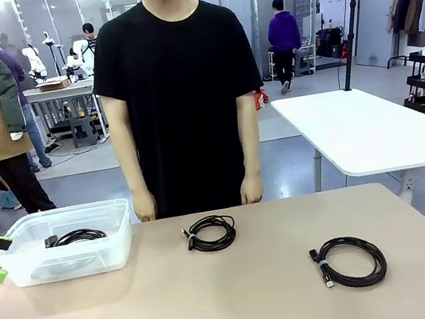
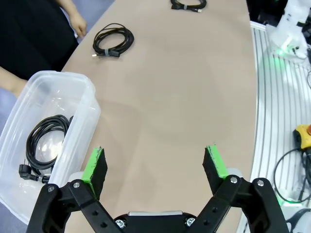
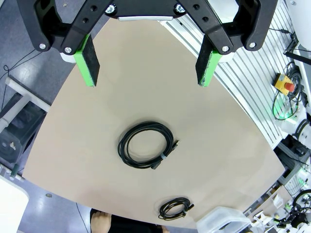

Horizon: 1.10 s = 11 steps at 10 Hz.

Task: Organize and store the cables.
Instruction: Place the USB Extension Cable into the Organizing box.

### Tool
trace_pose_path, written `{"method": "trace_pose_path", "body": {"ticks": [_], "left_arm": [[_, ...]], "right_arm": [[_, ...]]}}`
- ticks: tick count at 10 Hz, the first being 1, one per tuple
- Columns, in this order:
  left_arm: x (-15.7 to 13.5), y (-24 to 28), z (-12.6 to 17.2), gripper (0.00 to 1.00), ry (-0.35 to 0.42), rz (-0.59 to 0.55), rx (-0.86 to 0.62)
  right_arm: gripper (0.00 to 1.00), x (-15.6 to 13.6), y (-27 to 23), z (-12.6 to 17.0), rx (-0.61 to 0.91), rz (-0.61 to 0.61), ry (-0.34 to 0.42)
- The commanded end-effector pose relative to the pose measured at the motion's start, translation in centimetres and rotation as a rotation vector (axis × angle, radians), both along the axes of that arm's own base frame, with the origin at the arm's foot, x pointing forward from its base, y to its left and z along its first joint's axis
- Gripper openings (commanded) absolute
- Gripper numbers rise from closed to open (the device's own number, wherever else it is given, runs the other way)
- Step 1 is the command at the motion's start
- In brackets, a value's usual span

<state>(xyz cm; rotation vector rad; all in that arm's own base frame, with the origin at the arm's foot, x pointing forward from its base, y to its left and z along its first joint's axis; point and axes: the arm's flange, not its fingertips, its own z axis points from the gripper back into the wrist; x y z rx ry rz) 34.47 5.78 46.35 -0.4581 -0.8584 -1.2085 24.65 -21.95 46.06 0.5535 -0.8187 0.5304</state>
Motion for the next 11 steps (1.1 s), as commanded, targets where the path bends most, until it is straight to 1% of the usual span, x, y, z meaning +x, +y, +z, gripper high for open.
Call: {"method": "trace_pose_path", "body": {"ticks": [1, 11], "left_arm": [[0.21, -0.29, 0.14, 1.0, -0.006, 0.0, -0.019], [0.21, -0.29, 0.14, 1.0, -0.006, 0.0, -0.019]], "right_arm": [[1.0, -0.12, -0.13, 0.02, -0.003, 0.009, -0.014], [1.0, -0.12, -0.13, 0.02, -0.003, 0.009, -0.014]]}}
